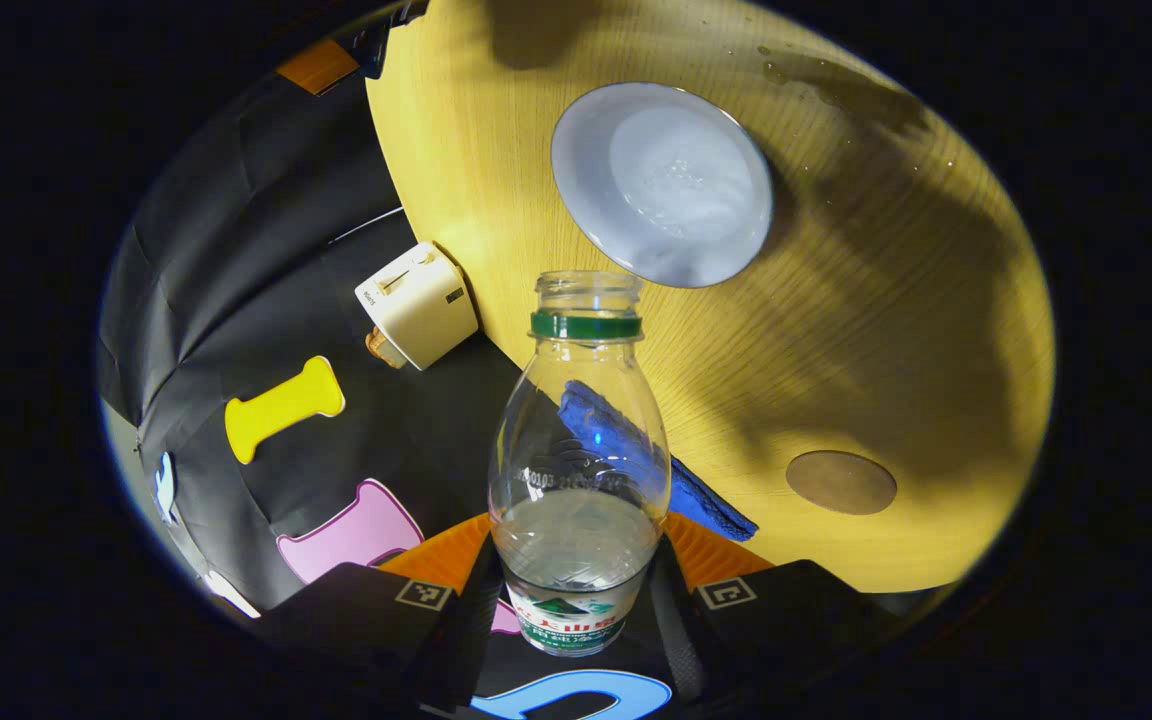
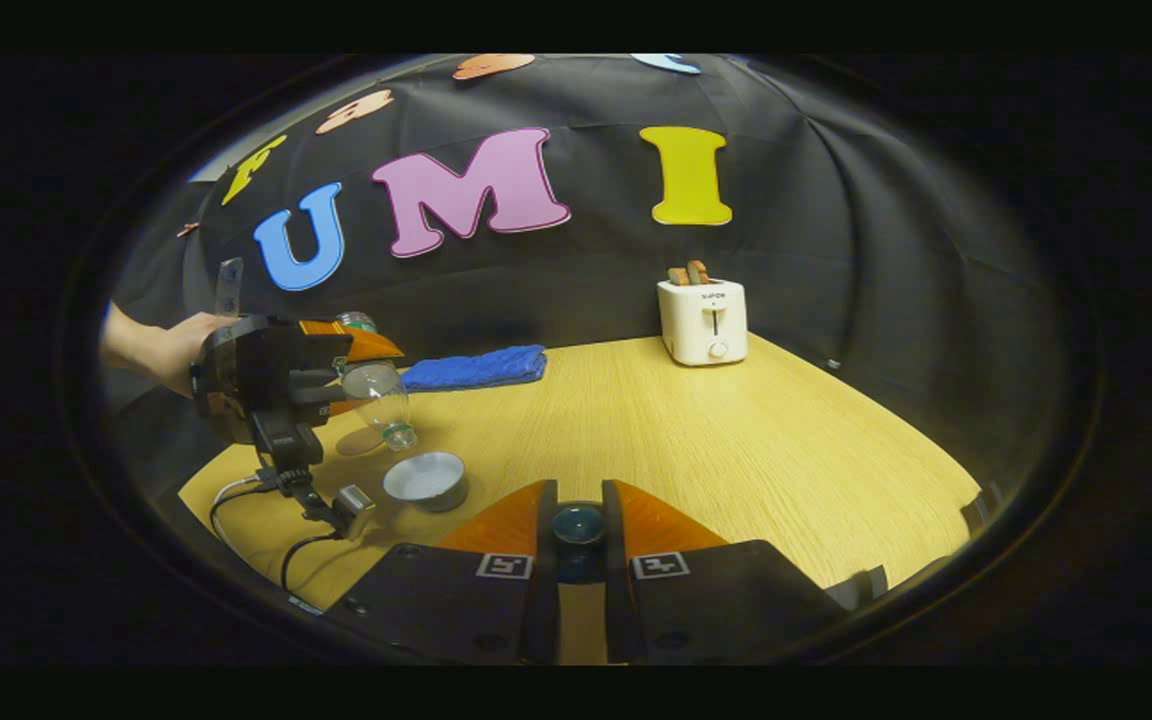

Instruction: Open the teacup lid with one hand, grasp the water bottle and pour water into the teacup with the other hand; after pouring, place the water bottle on the coaster and then close the teacup lid.

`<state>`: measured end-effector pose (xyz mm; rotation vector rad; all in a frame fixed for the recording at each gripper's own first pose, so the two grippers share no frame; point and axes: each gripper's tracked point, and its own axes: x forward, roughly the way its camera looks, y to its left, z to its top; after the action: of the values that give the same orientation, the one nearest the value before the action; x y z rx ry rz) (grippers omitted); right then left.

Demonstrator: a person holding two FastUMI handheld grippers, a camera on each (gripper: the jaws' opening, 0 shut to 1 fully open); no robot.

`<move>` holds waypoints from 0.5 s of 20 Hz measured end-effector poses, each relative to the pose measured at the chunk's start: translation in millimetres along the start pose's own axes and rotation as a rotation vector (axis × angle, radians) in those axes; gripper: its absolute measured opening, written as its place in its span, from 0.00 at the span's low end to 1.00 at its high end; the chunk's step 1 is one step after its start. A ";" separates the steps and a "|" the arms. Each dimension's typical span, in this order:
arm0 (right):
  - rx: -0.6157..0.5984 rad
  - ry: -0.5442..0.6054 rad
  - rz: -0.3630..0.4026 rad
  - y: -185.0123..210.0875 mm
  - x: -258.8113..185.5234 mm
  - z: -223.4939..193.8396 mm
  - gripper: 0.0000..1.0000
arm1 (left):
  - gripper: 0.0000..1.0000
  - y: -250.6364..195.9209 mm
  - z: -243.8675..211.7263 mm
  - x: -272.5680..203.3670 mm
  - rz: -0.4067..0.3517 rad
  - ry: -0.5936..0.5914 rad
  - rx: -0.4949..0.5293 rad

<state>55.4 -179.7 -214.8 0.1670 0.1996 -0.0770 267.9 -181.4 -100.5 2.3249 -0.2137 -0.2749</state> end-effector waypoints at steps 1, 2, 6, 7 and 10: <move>0.002 0.001 0.000 0.4 0.1 0.4 0.26 | 0.74 -2.1 0.8 -0.4 -0.001 -0.003 -0.025; 0.003 0.002 0.001 1.1 0.7 0.9 0.27 | 0.74 -4.7 1.5 -0.8 -0.003 -0.007 -0.048; 0.017 0.007 0.016 7.8 4.0 8.4 0.20 | 0.74 -23.8 3.5 -7.5 -0.039 0.004 -0.317; 0.006 0.005 0.021 10.2 5.2 12.0 0.23 | 0.74 -26.4 4.6 -13.0 -0.047 0.003 -0.412; -0.024 -0.003 0.040 17.8 11.7 23.4 0.17 | 0.74 -24.9 -7.3 -23.4 -0.038 0.008 -0.721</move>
<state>72.9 -166.9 -191.8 0.1466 0.1945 -0.0351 249.0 -153.7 -110.4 1.6157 -0.0493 -0.3012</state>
